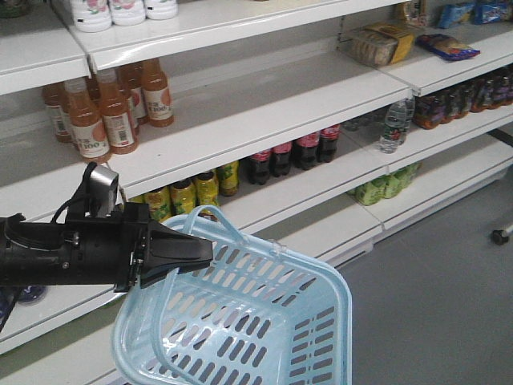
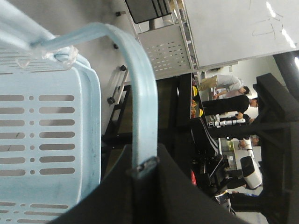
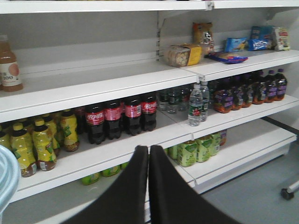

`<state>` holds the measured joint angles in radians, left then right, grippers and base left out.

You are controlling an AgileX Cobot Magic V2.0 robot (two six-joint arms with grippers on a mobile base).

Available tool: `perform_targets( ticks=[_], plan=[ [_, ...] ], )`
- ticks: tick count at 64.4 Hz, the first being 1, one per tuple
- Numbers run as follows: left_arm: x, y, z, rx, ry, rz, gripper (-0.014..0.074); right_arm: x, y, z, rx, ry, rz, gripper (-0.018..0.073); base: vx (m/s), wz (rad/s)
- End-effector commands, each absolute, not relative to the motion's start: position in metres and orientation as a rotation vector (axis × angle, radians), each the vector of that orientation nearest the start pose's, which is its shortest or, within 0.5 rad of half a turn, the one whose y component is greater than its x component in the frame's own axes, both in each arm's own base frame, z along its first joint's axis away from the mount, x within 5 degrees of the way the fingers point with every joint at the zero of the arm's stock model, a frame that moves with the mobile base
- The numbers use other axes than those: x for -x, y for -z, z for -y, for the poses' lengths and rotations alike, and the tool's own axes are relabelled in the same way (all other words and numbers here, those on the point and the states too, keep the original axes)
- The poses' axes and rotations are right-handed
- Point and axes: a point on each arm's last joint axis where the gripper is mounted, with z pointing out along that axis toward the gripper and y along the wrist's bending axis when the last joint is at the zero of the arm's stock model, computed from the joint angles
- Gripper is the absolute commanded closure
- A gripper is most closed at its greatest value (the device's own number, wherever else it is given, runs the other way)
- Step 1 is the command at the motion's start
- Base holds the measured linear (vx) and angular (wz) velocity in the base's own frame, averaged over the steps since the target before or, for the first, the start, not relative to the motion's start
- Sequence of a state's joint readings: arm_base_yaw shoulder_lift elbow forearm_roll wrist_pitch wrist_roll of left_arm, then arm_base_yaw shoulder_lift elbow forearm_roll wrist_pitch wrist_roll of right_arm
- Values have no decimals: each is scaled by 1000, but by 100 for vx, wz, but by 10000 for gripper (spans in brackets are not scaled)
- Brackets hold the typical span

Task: Place coke in basket with both arms
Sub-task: 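Hold the basket in the left gripper while the base turns away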

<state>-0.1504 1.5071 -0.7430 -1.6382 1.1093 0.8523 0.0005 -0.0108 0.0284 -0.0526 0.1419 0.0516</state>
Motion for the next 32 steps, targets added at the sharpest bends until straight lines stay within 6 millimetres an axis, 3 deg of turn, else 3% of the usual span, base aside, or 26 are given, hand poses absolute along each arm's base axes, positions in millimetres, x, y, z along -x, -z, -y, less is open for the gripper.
perform_targets(
  ticks=[1, 32],
  plan=[
    [-246, -270, 122, 26, 1850, -2133, 603, -56, -196, 0, -1, 5, -1558, 568, -7, -42],
    [-246, -270, 122, 25, 1851, -2133, 603, -56, -196, 0, -1, 5, -1558, 568, -7, -45]
  ],
)
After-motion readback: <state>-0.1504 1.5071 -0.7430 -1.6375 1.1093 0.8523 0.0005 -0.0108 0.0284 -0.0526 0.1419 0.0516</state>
